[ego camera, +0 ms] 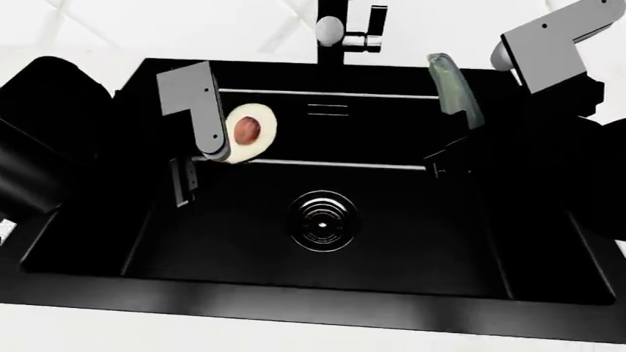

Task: Pick up the fruits and vegetables and place them in the sink. Turn on the sink faucet to wash them. Then turn the sink off and put them in the tray.

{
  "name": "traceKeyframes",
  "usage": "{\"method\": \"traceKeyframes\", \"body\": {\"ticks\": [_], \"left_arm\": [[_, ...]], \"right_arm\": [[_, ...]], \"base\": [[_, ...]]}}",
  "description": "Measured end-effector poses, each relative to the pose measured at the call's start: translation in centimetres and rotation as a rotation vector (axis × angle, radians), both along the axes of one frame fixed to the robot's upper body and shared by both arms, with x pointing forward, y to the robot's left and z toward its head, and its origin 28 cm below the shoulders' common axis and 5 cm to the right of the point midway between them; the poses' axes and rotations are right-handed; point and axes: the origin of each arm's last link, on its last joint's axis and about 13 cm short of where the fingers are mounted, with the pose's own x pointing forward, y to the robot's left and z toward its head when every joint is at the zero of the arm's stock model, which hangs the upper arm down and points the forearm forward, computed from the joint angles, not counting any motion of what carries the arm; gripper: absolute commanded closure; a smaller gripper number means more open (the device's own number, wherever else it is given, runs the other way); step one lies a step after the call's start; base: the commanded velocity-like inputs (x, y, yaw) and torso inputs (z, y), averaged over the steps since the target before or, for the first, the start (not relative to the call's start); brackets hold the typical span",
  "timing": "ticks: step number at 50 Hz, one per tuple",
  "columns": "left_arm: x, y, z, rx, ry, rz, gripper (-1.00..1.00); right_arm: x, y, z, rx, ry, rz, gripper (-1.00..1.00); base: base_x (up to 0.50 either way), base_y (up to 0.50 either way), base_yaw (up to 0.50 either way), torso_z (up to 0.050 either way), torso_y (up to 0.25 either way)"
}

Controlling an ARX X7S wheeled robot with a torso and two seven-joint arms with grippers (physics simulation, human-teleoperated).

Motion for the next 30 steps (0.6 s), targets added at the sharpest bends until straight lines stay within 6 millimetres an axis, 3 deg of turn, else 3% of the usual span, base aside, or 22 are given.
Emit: {"method": "traceKeyframes", "body": {"ticks": [7, 24, 30], "left_arm": [[-0.4, 0.3, 1.0, -0.037, -0.045, 0.026, 1.00], [-1.6, 0.7, 3.6, -0.107, -0.167, 0.083, 1.00], [-2.3, 1.0, 3.9, -0.113, -0.185, 0.104, 1.00]], "right_arm": [[0.1, 0.2, 0.3, -0.002, -0.010, 0.012, 1.00], [0.2, 0.4, 1.1, -0.018, -0.052, 0.030, 1.00], [0.3, 0.6, 1.3, -0.028, -0.057, 0.041, 1.00]], "base": [[-0.06, -0.26, 0.00, 0.000, 0.000], [0.00, 0.00, 0.00, 0.000, 0.000], [-0.46, 0.11, 0.00, 0.000, 0.000]]}}
